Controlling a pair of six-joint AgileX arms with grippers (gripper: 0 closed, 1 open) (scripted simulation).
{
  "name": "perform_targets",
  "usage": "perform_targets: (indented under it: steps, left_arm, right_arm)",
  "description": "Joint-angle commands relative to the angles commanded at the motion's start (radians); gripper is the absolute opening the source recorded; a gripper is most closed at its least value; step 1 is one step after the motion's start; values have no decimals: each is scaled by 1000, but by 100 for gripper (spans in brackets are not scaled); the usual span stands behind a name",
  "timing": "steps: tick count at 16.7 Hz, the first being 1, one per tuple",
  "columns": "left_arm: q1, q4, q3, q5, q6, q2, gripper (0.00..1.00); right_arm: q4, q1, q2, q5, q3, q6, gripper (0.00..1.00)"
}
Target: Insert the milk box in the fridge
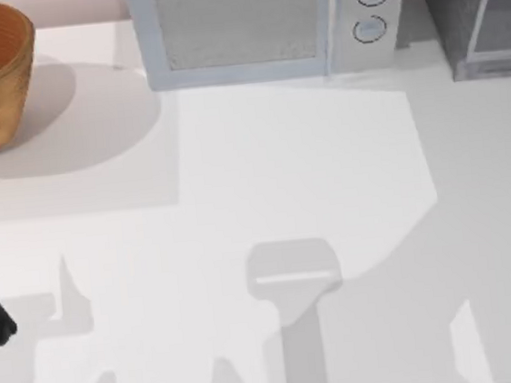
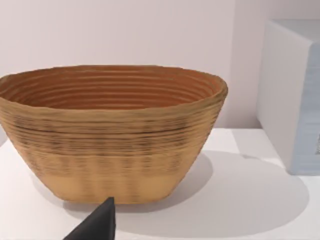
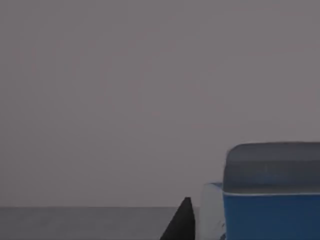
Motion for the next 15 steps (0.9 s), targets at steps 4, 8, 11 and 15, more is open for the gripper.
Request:
perform_targets:
  steps: [4,8,11,15]
  left_arm:
    - [0,0,0,0,0,0,100]
    - [0,0,0,0,0,0,100]
    - [0,0,0,0,0,0,100]
    - [0,0,0,0,0,0,100]
  right_arm:
    - [0,0,0,0,0,0,60]
    - [0,0,0,0,0,0,90]
    - [0,0,0,0,0,0,100]
    - [0,0,0,0,0,0,100]
